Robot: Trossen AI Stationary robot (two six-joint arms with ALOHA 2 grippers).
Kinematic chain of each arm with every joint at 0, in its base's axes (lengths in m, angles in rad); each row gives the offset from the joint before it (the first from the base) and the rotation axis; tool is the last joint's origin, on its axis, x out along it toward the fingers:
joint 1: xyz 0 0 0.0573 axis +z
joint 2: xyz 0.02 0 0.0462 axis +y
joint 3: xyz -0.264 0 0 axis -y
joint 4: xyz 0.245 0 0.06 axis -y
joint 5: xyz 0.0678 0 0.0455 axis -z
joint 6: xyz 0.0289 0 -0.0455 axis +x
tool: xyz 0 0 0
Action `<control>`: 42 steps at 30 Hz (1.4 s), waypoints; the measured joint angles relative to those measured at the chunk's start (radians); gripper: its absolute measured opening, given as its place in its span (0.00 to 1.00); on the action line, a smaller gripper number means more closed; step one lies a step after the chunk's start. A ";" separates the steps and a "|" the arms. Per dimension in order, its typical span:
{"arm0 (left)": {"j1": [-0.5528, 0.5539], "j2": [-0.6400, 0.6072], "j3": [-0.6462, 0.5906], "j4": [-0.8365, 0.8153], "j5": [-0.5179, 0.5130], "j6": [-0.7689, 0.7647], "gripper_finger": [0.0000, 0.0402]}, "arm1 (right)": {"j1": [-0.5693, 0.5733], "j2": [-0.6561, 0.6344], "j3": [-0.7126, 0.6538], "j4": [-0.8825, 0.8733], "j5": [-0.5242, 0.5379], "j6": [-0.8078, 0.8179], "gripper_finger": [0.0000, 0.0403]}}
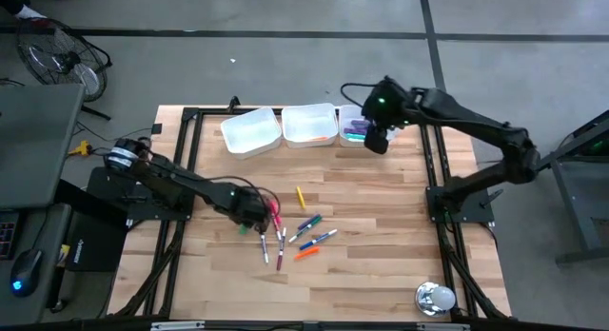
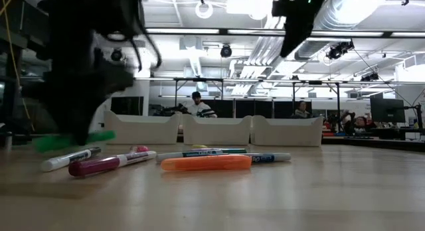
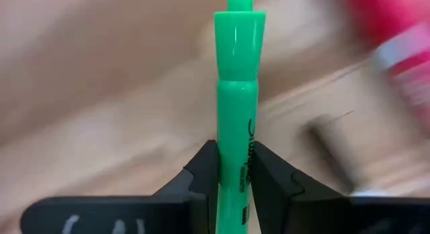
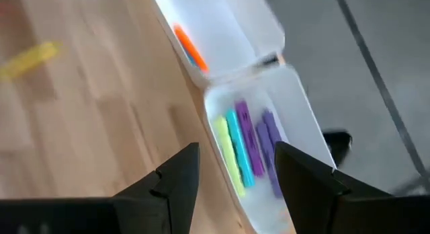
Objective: Pick & Place Markers
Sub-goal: Put the green highlighter pen into the right white bin
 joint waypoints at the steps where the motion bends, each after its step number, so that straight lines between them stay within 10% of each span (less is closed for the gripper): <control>1: 0.001 -0.019 0.002 0.001 -0.027 0.009 0.14 | 0.007 -0.020 -0.009 0.023 -0.016 0.010 0.45; 14: 0.006 -0.115 0.097 0.262 -0.310 0.380 0.14 | 0.104 -0.196 -0.279 0.373 -0.180 0.177 0.45; 30: 0.127 -0.115 0.190 0.584 -0.206 0.733 0.14 | 0.324 -0.215 -0.703 1.292 -0.256 0.505 0.45; 42: 0.134 -0.115 0.190 0.672 -0.182 0.787 0.14 | 0.406 -0.089 -0.756 1.601 -0.226 0.578 0.45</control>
